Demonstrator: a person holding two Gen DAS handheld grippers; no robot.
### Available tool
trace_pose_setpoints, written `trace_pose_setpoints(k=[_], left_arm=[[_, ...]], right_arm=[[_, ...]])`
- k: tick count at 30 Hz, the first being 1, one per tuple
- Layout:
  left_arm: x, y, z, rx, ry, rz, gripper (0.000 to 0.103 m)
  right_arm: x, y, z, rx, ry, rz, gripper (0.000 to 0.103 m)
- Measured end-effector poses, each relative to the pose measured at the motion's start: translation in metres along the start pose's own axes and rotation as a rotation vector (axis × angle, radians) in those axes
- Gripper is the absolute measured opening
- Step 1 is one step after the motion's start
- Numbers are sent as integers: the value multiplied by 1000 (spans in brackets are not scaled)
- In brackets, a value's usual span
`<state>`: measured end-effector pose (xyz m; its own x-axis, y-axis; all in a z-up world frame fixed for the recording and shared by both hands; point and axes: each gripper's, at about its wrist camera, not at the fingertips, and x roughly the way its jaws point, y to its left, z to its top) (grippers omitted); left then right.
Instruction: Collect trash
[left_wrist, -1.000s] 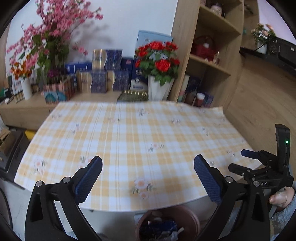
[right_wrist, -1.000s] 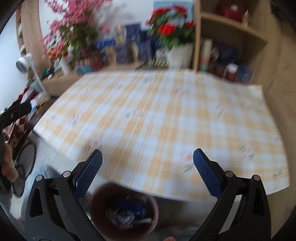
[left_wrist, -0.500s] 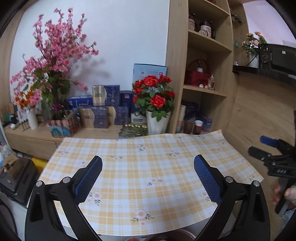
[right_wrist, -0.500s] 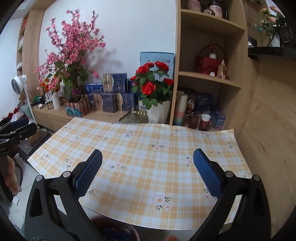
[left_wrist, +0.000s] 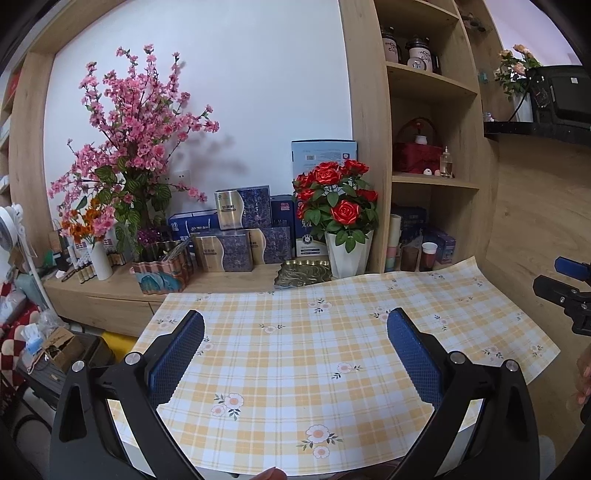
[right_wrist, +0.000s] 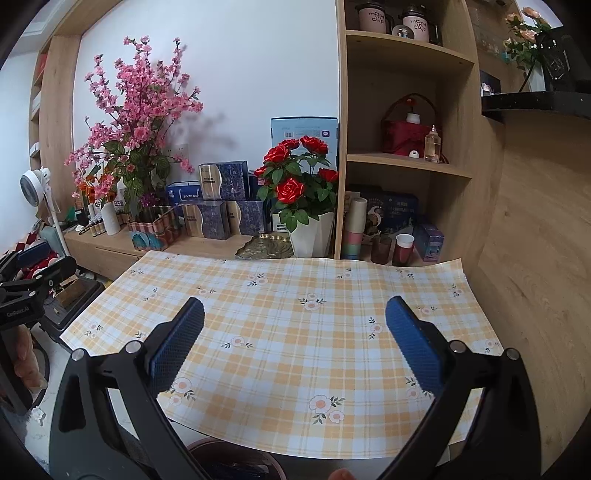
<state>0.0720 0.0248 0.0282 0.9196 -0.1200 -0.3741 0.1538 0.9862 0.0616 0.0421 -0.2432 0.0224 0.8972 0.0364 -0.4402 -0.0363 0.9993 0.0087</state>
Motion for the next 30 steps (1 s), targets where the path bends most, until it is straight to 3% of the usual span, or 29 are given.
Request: trace_pose_setpoints(k=[30], left_arm=[[-3, 0, 8, 18, 0, 37, 97]], right_arm=[[1, -1, -5, 17, 16, -11, 97]])
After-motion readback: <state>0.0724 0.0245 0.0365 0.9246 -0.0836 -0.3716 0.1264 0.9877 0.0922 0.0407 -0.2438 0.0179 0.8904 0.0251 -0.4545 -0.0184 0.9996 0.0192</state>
